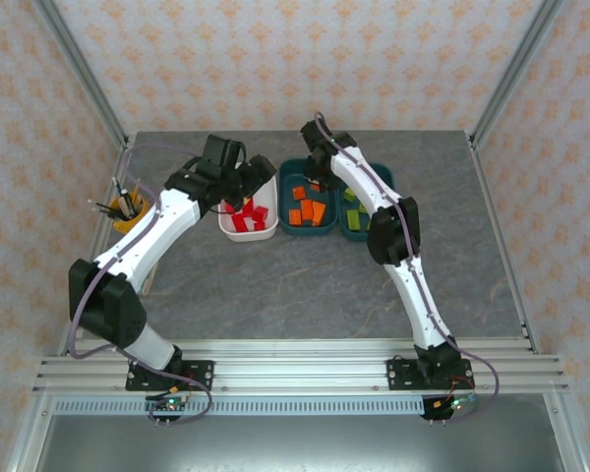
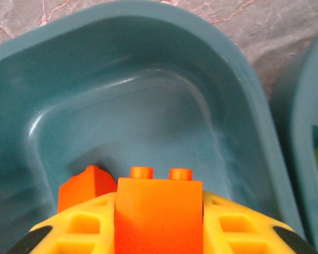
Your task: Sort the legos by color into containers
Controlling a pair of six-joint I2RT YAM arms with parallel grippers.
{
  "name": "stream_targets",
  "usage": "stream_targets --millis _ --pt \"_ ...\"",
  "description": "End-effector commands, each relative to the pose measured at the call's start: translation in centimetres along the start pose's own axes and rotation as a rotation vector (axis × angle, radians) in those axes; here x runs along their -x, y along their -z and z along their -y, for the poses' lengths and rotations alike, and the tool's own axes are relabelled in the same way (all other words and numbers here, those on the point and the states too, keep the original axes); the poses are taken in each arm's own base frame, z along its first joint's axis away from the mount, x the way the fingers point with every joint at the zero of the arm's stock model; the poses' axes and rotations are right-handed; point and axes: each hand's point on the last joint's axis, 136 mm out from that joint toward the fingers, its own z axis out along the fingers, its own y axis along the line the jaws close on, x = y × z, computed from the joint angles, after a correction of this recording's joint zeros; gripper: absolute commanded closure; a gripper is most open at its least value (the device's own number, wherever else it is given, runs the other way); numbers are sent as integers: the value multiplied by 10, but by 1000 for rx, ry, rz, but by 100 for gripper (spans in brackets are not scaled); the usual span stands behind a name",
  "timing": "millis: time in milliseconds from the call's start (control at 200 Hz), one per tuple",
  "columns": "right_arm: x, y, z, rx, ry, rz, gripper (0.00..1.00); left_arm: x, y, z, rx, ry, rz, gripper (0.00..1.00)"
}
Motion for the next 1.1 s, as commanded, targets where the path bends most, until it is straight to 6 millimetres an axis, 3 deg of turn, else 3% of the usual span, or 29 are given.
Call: stream_targets --millis 0,110,230,420,585,731,761,801,836,986,1091 --pt "0 -2 0 -4 2 -7 62 10 -3 15 -36 -42 -2 19" --pt "-4 -7 -1 2 -15 -27 53 10 -6 18 -31 -55 -16 18" --pt "1 10 -10 40 -15 -12 45 9 -1 15 -11 -72 -18 19" --pt "20 84 -28 112 16 106 40 6 19 4 31 -105 -3 19" --pt "19 156 -7 88 43 221 37 -8 47 -23 105 -143 -20 18" --pt "-1 210 40 95 71 364 25 -27 69 -50 142 -174 -48 17" --pt "-10 217 55 86 79 385 18 -31 73 -55 148 -186 -53 16" --pt "-22 227 74 76 90 414 0 -35 78 -62 151 -210 -56 11" --pt "-33 234 91 71 104 434 1 -39 82 -67 155 -235 -58 1" --pt "-84 255 162 10 137 491 0 -41 103 -96 227 -350 5 0" --pt "-99 267 227 -189 27 560 0 -26 121 -114 309 -427 122 0"
